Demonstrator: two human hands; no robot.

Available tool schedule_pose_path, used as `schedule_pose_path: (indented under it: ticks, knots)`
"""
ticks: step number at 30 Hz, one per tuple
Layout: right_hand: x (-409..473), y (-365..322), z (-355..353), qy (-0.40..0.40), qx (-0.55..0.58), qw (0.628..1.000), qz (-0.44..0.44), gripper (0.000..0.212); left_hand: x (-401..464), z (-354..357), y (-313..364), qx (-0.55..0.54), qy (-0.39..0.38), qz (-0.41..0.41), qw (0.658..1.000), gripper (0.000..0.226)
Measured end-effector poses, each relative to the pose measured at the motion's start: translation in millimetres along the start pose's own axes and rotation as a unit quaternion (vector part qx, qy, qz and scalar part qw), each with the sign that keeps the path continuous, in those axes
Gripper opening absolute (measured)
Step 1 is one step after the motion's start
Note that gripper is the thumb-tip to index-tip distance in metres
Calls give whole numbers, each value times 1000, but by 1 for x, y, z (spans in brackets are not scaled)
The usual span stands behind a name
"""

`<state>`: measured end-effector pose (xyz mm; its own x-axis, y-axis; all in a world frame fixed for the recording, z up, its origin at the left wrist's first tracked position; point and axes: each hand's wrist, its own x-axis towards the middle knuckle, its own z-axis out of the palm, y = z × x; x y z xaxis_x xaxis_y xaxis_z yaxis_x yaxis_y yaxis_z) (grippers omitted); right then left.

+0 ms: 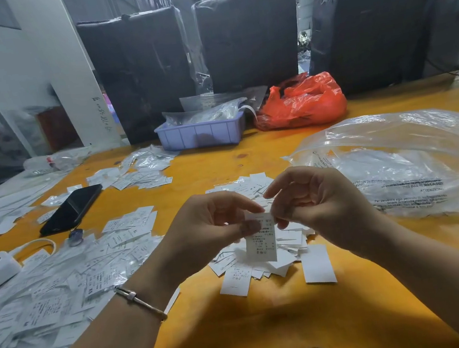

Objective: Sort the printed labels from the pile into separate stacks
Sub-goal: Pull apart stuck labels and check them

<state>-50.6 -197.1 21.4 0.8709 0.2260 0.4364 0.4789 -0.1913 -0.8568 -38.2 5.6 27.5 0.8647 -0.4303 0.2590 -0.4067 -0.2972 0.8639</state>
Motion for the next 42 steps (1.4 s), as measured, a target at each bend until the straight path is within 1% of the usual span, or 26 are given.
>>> schedule_pose_path:
  ticks: [2,5,8,11,12,15,18,20,21,23,24,26,28,30,32,34,36,38,42]
  knots:
    - [-1,1,1,-4,-6,1000,-7,20,0,-1,1,-4,-10,-3,1000,11]
    - [-2,4,3,-3,-19,1000,-12,18,-1,0,0,-19,-20,-14,1000,20]
    - [-2,4,4,0,-21,1000,-10,19,0,-2,-2,-29,-17,-34,999,21]
    - [-3,2,6,-45,12,998,33,41,1,-5,-3,-72,5,-36,997,15]
    - [-3,2,7,-57,25,997,48,45,2,-6,-3,-95,14,-42,995,13]
    - [-3,2,7,-56,61,994,66,42,4,-11,-4,-145,21,-79,986,21]
    - [-2,2,5,-25,58,996,55,33,4,-15,-5,-114,-16,-122,986,22]
    - [-2,2,5,-12,37,998,46,30,3,-15,-3,-70,-31,-143,987,15]
    - [-2,4,5,0,11,999,42,28,3,-16,-2,-47,-16,-149,988,11]
    - [1,13,3,38,-92,994,43,26,6,-23,-5,7,62,-151,987,14]
    - [2,18,-1,50,-158,985,53,26,7,-29,-8,34,112,-152,981,14]
    - [4,24,-7,44,-258,961,86,31,8,-44,-13,87,202,-170,961,15]
    - [5,27,-10,12,-298,949,106,39,8,-63,-21,138,249,-200,938,22]
    - [5,29,-9,-34,-310,944,106,51,7,-77,-27,202,243,-262,912,23]
    - [6,31,-6,-72,-334,936,90,60,6,-86,-35,292,202,-332,874,24]
    - [6,33,-4,-98,-354,928,64,60,5,-88,-40,372,170,-369,835,22]
    - [7,34,-3,-113,-360,925,41,54,4,-88,-43,429,153,-381,805,17]
    - [8,36,-2,-125,-367,921,25,45,2,-86,-45,465,148,-368,791,12]
    - [6,38,-1,-125,-351,928,12,30,-1,-83,-47,494,138,-355,781,6]
